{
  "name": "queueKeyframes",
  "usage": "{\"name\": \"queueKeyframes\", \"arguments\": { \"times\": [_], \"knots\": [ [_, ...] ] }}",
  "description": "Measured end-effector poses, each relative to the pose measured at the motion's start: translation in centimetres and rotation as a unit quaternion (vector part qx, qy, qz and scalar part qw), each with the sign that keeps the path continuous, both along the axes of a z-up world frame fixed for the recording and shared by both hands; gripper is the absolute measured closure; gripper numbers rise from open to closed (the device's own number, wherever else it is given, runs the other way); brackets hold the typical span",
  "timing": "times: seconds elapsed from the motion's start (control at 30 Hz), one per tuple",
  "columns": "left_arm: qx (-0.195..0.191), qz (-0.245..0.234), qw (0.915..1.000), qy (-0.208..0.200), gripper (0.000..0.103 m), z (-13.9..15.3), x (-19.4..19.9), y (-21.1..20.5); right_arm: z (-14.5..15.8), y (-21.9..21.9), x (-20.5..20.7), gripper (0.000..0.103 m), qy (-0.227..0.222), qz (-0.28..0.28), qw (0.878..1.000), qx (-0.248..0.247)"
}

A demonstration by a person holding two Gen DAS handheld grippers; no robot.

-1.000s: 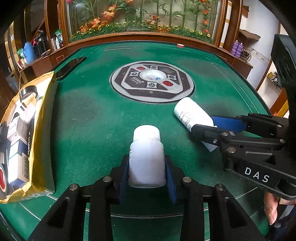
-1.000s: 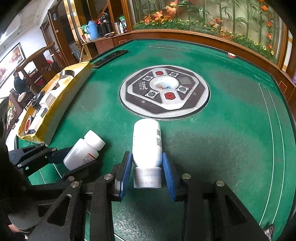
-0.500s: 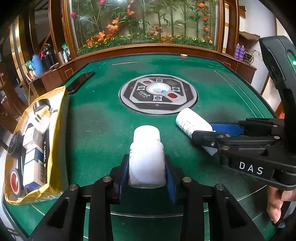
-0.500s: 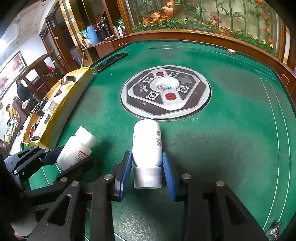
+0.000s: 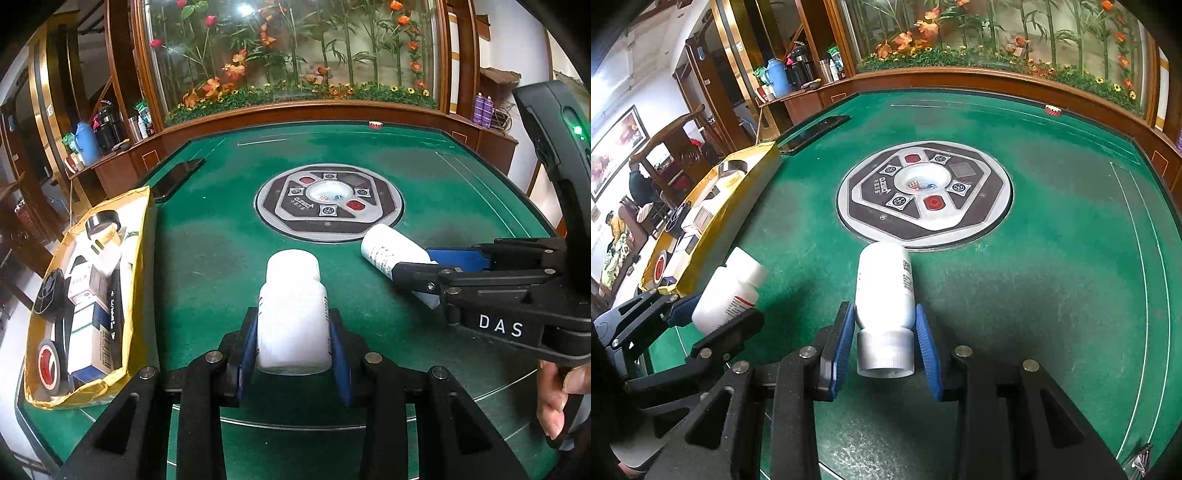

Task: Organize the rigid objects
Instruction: 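Carry both white pill bottles over the tray with both grippers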

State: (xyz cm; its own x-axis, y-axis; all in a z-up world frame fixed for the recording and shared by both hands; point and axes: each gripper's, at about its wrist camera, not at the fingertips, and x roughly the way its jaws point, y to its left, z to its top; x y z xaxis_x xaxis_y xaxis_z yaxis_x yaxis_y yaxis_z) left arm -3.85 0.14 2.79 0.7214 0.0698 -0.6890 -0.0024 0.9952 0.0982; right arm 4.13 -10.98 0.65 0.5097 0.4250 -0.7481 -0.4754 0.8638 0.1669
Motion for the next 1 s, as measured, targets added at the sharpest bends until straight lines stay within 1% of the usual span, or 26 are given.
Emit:
{"name": "queueKeyframes", "arguments": {
  "times": [0.17,0.37,0.47,0.53,0.63,0.73,0.83,0.9,1.0],
  "knots": [
    [0.006,0.004,0.9999,-0.008,0.065,0.2,-0.3,0.1,0.1,0.0,0.0,0.070,-0.001,-0.001,1.000,0.003],
    [-0.001,0.009,0.9998,-0.018,0.065,0.8,-0.7,1.0,0.5,0.3,-0.1,0.070,-0.007,0.002,1.000,0.016],
    [-0.011,0.021,0.9992,-0.031,0.065,1.6,-1.1,2.3,1.1,0.8,-0.3,0.070,-0.013,0.005,1.000,0.024],
    [-0.023,0.038,0.9981,-0.044,0.065,2.6,-1.4,4.0,1.5,1.4,-0.4,0.070,-0.013,0.012,0.999,0.036],
    [-0.034,0.066,0.9955,-0.060,0.065,3.6,-1.7,6.5,2.5,3.2,-0.7,0.070,-0.015,0.032,0.998,0.047],
    [-0.060,0.103,0.9907,-0.066,0.065,4.2,-1.9,10.3,3.7,5.7,-1.1,0.070,-0.020,0.058,0.997,0.055],
    [-0.076,0.138,0.9852,-0.067,0.065,4.0,-2.3,13.6,5.2,9.0,-1.6,0.070,-0.031,0.089,0.994,0.063],
    [-0.083,0.163,0.9809,-0.068,0.065,3.7,-2.5,15.7,5.8,11.2,-2.0,0.070,-0.040,0.107,0.992,0.060],
    [-0.094,0.189,0.9756,-0.062,0.065,2.8,-2.6,18.3,6.1,15.0,-2.0,0.070,-0.040,0.129,0.989,0.056]
  ]
}}
